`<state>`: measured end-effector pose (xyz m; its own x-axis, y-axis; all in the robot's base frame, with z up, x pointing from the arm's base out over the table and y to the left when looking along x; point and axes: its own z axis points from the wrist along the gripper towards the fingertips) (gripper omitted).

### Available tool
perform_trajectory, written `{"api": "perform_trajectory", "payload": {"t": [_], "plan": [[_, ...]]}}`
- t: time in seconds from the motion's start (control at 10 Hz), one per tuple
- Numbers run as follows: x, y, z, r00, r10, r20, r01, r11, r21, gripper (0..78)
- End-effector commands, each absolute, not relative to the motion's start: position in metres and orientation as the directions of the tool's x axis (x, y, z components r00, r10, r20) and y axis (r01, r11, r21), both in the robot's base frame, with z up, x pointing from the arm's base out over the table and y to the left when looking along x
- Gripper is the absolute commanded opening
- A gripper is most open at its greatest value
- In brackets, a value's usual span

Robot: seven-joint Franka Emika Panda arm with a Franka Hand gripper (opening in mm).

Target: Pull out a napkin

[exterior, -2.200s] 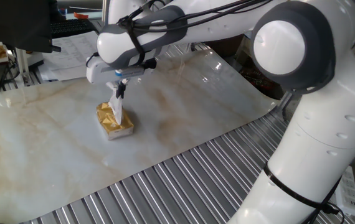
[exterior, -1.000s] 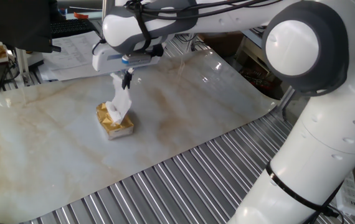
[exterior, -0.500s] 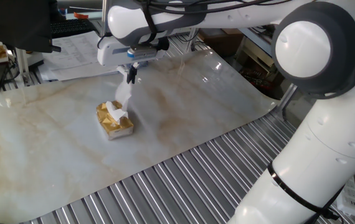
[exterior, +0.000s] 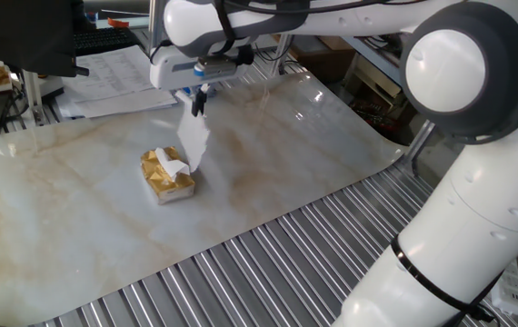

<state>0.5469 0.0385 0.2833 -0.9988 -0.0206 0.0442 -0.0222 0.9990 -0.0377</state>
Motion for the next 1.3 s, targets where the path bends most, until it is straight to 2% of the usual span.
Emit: {"api": "perform_trajectory", "payload": {"t": [0.1,1.3], "plan": [[0.558,0.023,0.289,-0.998,-0.049,0.050,-0.051,0.998,-0.048,1.2],[0.579,-0.061,0.256,-0.995,-0.095,0.040,-0.096,0.995,-0.034,1.2]]}}
